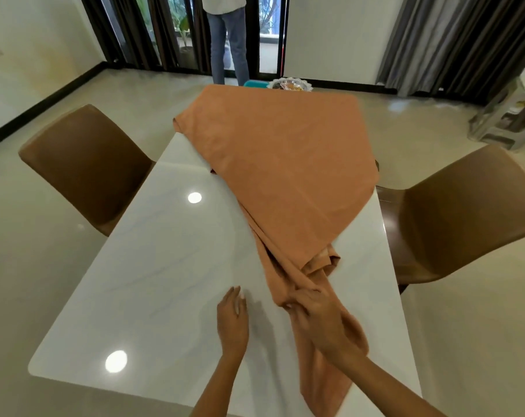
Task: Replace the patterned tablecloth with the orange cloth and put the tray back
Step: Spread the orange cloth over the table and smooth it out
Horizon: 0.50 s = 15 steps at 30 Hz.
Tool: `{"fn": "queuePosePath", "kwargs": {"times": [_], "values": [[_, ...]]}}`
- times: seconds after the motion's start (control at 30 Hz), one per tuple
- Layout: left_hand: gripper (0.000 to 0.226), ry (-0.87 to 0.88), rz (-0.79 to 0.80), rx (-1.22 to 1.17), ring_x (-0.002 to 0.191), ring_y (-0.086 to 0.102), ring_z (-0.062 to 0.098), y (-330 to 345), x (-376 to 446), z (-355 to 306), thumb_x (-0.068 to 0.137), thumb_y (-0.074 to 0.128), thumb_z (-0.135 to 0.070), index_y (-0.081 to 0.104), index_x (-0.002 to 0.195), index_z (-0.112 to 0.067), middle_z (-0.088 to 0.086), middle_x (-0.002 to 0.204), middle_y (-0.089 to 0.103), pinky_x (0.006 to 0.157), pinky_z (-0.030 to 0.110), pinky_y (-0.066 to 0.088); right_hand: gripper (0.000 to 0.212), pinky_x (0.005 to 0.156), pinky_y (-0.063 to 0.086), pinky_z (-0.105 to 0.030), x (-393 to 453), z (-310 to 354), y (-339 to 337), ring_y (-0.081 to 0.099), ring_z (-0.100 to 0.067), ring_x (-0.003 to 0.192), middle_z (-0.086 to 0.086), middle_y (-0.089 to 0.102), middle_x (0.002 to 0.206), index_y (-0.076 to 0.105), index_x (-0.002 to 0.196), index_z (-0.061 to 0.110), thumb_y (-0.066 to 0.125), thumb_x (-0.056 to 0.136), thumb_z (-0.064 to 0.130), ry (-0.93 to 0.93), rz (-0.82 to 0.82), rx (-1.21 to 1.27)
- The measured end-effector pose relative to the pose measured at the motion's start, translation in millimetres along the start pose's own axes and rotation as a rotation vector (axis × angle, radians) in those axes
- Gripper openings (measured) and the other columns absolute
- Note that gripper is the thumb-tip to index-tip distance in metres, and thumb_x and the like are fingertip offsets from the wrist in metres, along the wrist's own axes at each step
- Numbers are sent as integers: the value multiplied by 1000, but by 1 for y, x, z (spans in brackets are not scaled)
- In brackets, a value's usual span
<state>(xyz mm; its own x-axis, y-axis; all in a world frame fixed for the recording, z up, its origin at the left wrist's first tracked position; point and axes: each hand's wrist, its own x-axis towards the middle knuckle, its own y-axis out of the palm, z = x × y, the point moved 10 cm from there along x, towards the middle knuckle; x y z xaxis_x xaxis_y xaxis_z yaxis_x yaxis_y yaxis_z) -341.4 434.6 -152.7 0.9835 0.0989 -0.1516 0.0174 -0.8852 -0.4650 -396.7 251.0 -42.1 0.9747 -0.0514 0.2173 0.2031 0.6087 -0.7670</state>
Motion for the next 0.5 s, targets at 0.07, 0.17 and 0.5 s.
{"fn": "queuePosePath", "kwargs": {"times": [0.07,0.17,0.5], "values": [[32,-177,-12,-218,119,54,22,16,8,-8,99,47,-25,61,123,-9,6,124,61,101,30,40,12,83,46,-13,-7,7,-34,62,-1,82,9,71,87,71,90,17,61,84,19,-35,-92,63],[20,-475,87,-614,94,65,28,59,16,-28,96,54,-23,68,99,-9,10,101,69,83,40,53,22,86,47,-12,-18,9,-74,61,-1,90,9,70,93,65,101,24,51,94,39,-57,-243,117],[37,-750,151,-962,101,64,27,103,50,-56,82,67,-7,59,117,3,16,112,66,83,36,55,18,81,46,-15,-41,24,-149,60,-5,81,4,70,85,71,86,13,57,76,18,-176,-474,50]]}}
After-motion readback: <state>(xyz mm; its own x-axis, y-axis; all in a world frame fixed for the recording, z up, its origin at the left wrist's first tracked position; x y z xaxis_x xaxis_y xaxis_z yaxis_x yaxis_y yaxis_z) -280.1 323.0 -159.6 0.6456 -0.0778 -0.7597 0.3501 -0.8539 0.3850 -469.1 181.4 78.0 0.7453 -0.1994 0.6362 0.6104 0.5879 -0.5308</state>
